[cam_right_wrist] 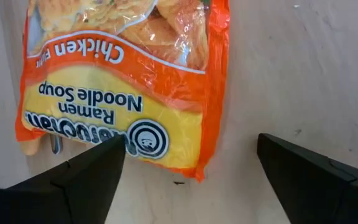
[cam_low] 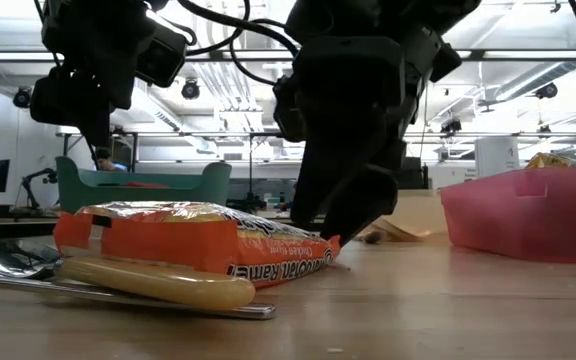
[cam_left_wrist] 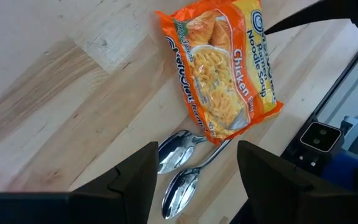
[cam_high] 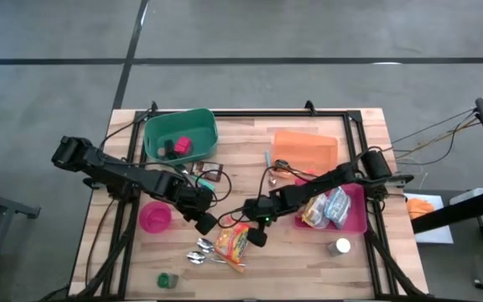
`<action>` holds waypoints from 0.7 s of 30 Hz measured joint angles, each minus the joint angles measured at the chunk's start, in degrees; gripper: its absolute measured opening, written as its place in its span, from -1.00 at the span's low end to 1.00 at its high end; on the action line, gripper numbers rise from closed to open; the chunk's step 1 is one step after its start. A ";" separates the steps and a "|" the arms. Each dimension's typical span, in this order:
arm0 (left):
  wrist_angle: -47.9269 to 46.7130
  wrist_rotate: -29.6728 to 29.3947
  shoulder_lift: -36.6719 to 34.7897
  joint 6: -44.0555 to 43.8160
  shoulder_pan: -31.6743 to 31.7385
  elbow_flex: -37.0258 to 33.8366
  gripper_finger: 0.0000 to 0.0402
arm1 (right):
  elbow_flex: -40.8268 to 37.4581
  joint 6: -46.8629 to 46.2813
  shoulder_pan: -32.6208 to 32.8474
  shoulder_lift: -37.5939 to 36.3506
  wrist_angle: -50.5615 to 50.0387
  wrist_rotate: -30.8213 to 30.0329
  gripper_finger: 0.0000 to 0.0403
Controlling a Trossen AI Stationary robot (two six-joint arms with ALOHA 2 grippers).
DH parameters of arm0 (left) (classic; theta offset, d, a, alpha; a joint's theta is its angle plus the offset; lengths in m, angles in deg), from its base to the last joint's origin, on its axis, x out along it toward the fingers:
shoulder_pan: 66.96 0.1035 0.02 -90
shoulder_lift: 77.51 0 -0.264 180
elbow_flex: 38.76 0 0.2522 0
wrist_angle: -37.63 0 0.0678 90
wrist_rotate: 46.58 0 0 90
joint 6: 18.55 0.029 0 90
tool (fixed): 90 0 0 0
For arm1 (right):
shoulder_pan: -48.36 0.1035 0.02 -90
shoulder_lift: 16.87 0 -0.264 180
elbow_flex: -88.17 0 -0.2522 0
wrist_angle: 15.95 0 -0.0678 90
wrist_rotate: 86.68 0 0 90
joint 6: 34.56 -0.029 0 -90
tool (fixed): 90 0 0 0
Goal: Pick & Place Food Item
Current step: Put the orange noodle pack into the pink bin
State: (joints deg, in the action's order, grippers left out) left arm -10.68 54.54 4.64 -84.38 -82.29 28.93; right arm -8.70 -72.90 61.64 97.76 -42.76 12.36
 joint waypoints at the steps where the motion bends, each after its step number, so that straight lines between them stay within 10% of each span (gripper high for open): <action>1: 0.00 0.00 0.00 0.00 0.00 0.00 0.09 | -0.01 0.02 0.00 0.00 0.02 0.00 0.72; 21: 0.11 -0.17 0.00 -0.28 0.00 0.02 0.09 | -0.16 -0.70 0.00 0.59 0.27 1.85 -0.39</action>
State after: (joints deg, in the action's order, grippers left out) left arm -10.57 54.37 4.64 -84.66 -82.29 28.95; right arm -8.86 -73.60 61.64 98.35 -42.49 14.21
